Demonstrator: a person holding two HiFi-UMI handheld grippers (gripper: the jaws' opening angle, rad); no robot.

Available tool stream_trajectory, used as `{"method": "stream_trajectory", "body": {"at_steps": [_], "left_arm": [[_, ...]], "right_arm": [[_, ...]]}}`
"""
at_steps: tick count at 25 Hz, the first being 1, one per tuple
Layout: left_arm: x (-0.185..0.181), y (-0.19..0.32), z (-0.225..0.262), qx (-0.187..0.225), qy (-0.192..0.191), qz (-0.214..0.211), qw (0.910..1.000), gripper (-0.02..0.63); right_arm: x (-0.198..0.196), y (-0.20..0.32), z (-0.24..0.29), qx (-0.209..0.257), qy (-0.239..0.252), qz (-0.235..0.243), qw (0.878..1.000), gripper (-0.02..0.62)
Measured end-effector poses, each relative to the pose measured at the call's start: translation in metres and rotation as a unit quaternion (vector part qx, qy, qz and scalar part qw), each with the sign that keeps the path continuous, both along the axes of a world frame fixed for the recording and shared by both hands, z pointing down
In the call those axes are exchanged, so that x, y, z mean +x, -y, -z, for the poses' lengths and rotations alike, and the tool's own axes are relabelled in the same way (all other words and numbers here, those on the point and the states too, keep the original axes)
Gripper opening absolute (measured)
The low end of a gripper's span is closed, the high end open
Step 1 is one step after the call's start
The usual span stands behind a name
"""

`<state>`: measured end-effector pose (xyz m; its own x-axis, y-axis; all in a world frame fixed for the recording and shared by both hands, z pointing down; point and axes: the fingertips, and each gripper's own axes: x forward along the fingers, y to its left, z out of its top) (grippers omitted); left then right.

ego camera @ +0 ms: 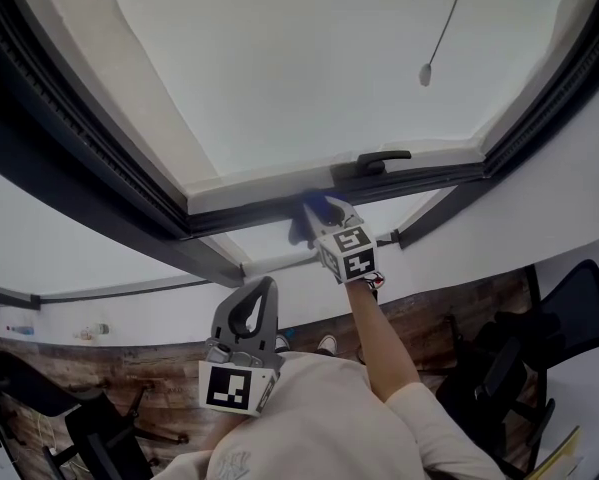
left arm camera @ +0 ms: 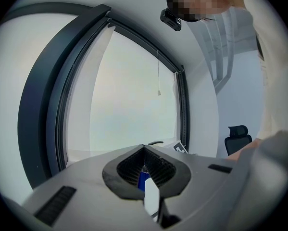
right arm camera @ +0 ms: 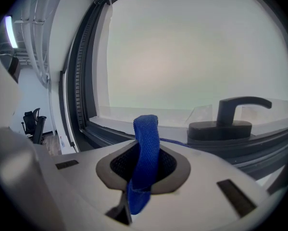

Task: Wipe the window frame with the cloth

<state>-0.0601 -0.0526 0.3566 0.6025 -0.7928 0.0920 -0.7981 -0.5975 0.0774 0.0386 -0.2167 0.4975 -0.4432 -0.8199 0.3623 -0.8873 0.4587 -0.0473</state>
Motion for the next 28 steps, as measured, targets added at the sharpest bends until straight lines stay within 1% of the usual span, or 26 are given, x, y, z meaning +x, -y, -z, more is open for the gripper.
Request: {"method": "stream_trajectory", "body": {"at_steps": [9,17,23,26,28], "left_arm": [[0.009,0.002,-0.001,-0.002,0.0,-0.005,1.0,0.009],[0.013,0.001,-0.001,-0.003,0.0,-0.01,0.9999,0.009],[0.01,-0.002,-0.001,-0.004,-0.001,-0.009,0.9999,0.009],[0.003,-0.005,-0.002,-0.006,-0.003,-0.008,0.9999,0.009],[-0.002,-0.007,-0.004,-0.009,-0.003,-0.008,0.9999,0.009]], "right_arm": [[0.023,0.001,0.001,0.002,0.004,-0.017,1.0,0.06],[0.063,0.002,0.001,0.007,0.012,-0.059,0.998,0.06],[0.065,0.001,0.001,0.005,0.006,-0.074,0.997,0.06],[0.064,0.001,0.002,-0.003,0.001,-0.091,0.996,0.06],[0.059,-0.004,0.007,0.001,0.002,-0.103,0.995,0.06]]}}
